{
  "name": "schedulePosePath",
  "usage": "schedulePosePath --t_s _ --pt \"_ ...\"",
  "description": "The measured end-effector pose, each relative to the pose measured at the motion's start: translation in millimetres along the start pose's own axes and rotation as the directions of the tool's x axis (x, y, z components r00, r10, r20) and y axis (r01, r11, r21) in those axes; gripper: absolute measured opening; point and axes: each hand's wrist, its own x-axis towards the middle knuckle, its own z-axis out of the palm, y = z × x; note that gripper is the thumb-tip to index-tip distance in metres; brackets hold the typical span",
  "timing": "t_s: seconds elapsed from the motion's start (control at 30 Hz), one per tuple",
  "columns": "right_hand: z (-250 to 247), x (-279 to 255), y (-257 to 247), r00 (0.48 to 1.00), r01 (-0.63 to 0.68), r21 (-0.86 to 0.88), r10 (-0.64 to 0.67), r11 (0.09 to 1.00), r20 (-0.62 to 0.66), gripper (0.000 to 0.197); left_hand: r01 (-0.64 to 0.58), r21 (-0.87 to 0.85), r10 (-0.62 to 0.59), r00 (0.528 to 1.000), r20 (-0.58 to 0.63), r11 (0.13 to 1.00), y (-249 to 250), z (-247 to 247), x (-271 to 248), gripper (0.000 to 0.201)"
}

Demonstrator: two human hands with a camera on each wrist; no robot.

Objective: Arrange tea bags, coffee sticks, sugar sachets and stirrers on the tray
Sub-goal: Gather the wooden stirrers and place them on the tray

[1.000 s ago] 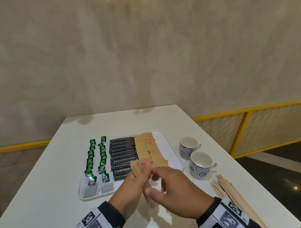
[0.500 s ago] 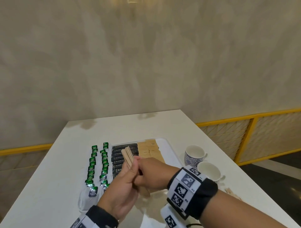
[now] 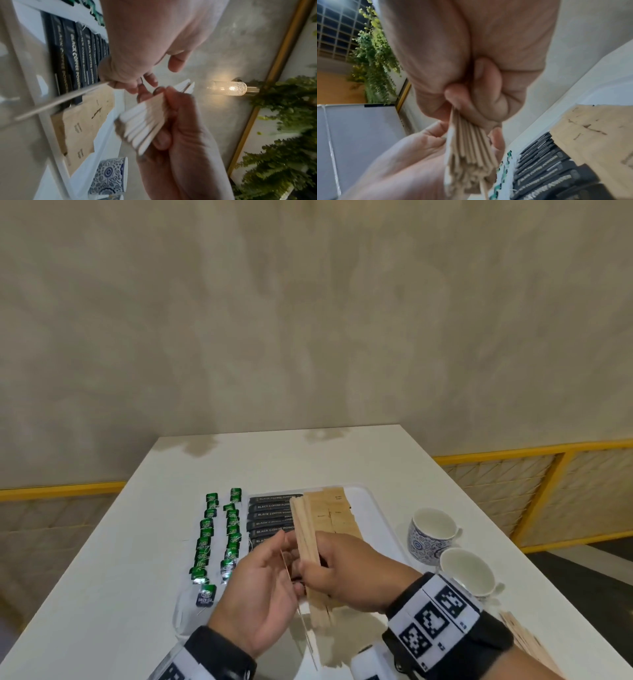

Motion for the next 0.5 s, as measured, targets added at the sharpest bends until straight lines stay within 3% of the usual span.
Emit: schedulePosePath --t_s 0.13,0.23,0.33,0.5 --pt "8 -17 0 0.998 0.004 -0.149 0.006 0.989 0.068 0.005 -0.043 0.099 0.043 0.999 0.006 0.994 5 7 -7 0.063" --pt "19 -22 1 0.999 0.008 -0.280 0.003 0.960 0.039 0.011 -0.074 0.257 0.088 0.995 -0.043 0.964 -1 14 -11 0.038" --pt "28 -22 6 0.996 0.030 -0.353 -0.058 0.935 -0.069 0.020 -0.081 0.266 0.111 0.989 -0.101 0.961 -8 18 -10 0.010" --pt "36 -26 10 0.986 -0.001 -0.262 -0.043 0.965 -0.160 0.032 -0.079 0.166 0.098 0.989 -0.109 0.983 -10 23 -16 0.020"
